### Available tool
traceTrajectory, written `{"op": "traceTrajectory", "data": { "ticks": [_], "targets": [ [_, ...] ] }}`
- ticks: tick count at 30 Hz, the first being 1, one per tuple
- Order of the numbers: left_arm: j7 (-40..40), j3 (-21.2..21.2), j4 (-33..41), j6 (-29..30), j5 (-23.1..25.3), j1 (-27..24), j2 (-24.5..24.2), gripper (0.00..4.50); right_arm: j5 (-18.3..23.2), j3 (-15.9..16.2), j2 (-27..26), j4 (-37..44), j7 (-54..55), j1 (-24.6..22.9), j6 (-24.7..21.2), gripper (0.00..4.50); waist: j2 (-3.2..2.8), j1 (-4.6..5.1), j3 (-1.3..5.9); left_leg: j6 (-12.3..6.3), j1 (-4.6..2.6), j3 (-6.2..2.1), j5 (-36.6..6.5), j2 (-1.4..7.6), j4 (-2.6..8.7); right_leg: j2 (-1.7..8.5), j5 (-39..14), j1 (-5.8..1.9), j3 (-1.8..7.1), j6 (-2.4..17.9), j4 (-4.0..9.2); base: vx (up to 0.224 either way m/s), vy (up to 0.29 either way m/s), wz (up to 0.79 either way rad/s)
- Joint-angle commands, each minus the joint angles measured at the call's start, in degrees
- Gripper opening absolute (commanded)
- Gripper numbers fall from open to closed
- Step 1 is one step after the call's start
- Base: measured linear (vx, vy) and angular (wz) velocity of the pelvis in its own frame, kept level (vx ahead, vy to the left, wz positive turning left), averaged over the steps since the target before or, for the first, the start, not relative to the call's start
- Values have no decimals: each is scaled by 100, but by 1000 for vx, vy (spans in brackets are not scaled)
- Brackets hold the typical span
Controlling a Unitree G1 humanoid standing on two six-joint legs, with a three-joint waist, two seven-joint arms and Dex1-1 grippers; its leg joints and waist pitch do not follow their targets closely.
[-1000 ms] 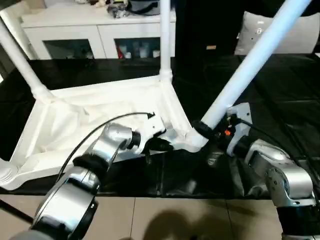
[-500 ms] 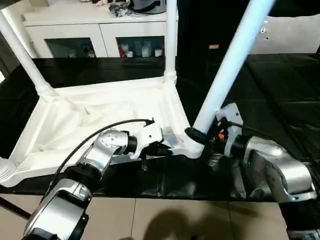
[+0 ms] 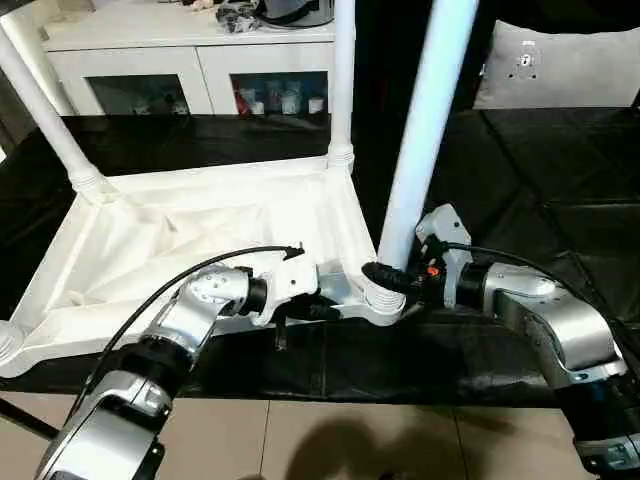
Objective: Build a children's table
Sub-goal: Insert table leg to table base
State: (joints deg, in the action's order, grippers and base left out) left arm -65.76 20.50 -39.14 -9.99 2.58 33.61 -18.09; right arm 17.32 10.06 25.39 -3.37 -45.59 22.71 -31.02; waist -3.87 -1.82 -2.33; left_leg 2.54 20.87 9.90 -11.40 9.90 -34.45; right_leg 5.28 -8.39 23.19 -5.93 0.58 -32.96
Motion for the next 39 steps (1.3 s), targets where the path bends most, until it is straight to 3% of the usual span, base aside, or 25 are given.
{"op": "traceTrajectory", "data": {
  "ticks": [1, 7, 8, 13, 14, 16, 22, 23, 24, 26, 32, 39],
  "targets": [
    [-517, 287, 174, -94, -22, -200, 43, 0, -127, 136, -49, -313, 15, -4, -108, 189, 142, -39, 339, -334, 8, -96, -1207, 272, 417, 369, -2589, -295, 274, 722, 468, 0, 0, 0],
    [-483, 274, 231, -84, -24, -233, 52, 0, 87, -84, -125, -512, -94, -42, -111, 189, 140, -38, 340, -270, -8, -103, -1371, 281, 431, 373, -2556, -298, 277, 784, 469, 0, 0, 0],
    [-402, 244, 289, -39, -24, -270, 52, 0, 274, -307, -195, -626, -140, -148, -16, 189, 142, -36, 335, -270, -4, -105, -1382, 280, 435, 373, -2574, -302, 277, 780, 470, 0, 0, 0],
    [-260, 156, 249, 29, -6, -264, 71, 0, 484, -628, -277, -732, -211, -583, 306, 189, 135, -68, 350, -309, -5, -96, -1291, 288, 429, 377, -2471, -301, 282, 804, 464, 0, 0, 0],
    [-260, 156, 249, 29, -6, -264, 71, 0, 484, -628, -277, -732, -211, -583, 306, 189, 75, -77, 349, -305, -6, -103, -1291, 286, 432, 378, -2443, -301, 281, 813, 458, 0, 0, 0],
    [-248, 139, 152, 11, 5, -210, 84, 0, 511, -659, -307, -668, -255, -823, 488, 189, 114, -81, 350, -328, -8, -94, -1327, 286, 433, 374, -2400, -303, 280, 820, 466, 0, 0, 0],
    [-154, 90, 17, 51, 38, -107, 133, 0, 630, -874, -534, -697, -189, -1156, 939, 189, 98, -100, 344, -333, -19, -97, -1415, 273, 443, 377, -2767, -283, 265, 692, 519, 0, 0, 0],
    [-138, 80, -3, 55, 44, -90, 137, 0, 631, -892, -564, -700, -176, -1205, 1015, 189, 95, -101, 343, -329, -22, -98, -1434, 276, 443, 380, -2792, -279, 267, 684, 522, 0, 0, 0],
    [-134, 76, -9, 57, 46, -84, 137, 0, 628, -898, -576, -700, -170, -1227, 1049, 189, -15, -113, 341, -302, -30, -114, -1479, 276, 448, 384, -2801, -275, 264, 689, 513, 0, 0, 0],
    [-132, 67, -18, 60, 47, -70, 134, 0, 611, -898, -595, -702, -163, -1276, 1124, 189, 48, -96, 330, -284, -26, -109, -1605, 267, 461, 367, -2858, -280, 253, 647, 549, 0, 0, 0],
    [-105, 46, -64, 60, 64, -45, 130, 0, 397, -858, -593, -864, -144, -1410, 1487, 189, 48, -64, 308, -243, -51, -131, -1881, 254, 475, 368, -3255, -265, 232, 511, 597, 0, 0, 0],
    [-91, 44, -119, 22, 86, -47, 134, 0, -39, -610, -461, -1040, -114, -1435, 1894, 189, 40, -7, 294, -218, -71, -150, -2117, 266, 500, 370, -3320, -254, 226, 504, 614, 0, 0, 0]
  ]
}}
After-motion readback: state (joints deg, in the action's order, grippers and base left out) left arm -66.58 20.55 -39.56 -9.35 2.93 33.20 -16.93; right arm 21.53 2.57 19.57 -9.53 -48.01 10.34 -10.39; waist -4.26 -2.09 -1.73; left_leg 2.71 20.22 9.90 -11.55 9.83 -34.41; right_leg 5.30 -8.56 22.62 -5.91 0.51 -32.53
